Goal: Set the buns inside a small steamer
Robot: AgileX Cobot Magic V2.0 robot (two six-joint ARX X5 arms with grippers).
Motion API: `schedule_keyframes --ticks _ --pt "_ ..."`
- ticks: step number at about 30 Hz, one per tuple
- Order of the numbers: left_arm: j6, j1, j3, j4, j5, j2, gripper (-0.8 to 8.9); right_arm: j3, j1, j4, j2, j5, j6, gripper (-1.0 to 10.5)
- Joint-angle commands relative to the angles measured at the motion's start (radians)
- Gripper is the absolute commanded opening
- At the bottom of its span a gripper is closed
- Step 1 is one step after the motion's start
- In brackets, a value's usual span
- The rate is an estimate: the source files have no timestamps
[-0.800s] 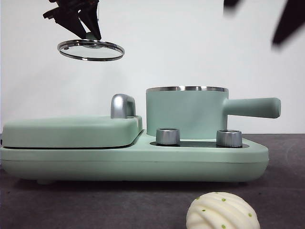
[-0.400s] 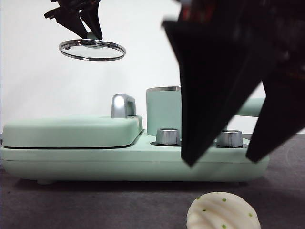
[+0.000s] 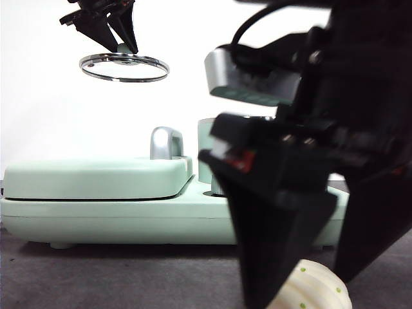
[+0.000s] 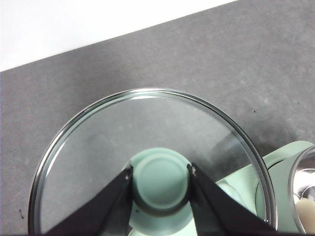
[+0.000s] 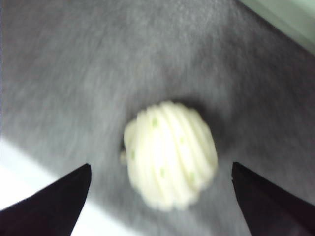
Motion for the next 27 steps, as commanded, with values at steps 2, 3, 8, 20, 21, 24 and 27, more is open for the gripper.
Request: schedule_keyframes --ticks 2,3,8,20,21,24,27 --pt "-0.004 -0.004 0.039 0.024 0.006 0.004 1.18 0.003 0.011 0.044 0.035 -0.001 0.009 4.0" --pt "-0.004 -0.004 0.039 0.024 0.006 0.004 1.18 0.003 0.011 0.045 0.041 -0.002 0.009 3.7" --pt "-0.004 -0.004 0.039 0.024 0.006 0.004 1.18 0.003 0.011 0.043 0.053 0.006 0.009 2.2" --pt "-0.004 -0.004 0.039 0.023 0.006 0.004 1.18 0.148 -0.041 -0.109 0.033 -0.024 -0.025 1.4" --pt "-0.004 -0.004 0.039 0.022 0.006 0.004 1.18 0.187 -0.051 -0.15 0.033 -0.028 -0.039 1.4" --pt "-0.004 -0.004 0.039 0.023 0.006 0.004 1.18 0.318 -0.097 -0.277 0.033 -0.033 -0.077 1.4" --pt "-0.004 -0.004 0.039 0.023 0.006 0.004 1.18 0.454 -0.17 -0.369 0.034 -0.053 -0.142 1.4"
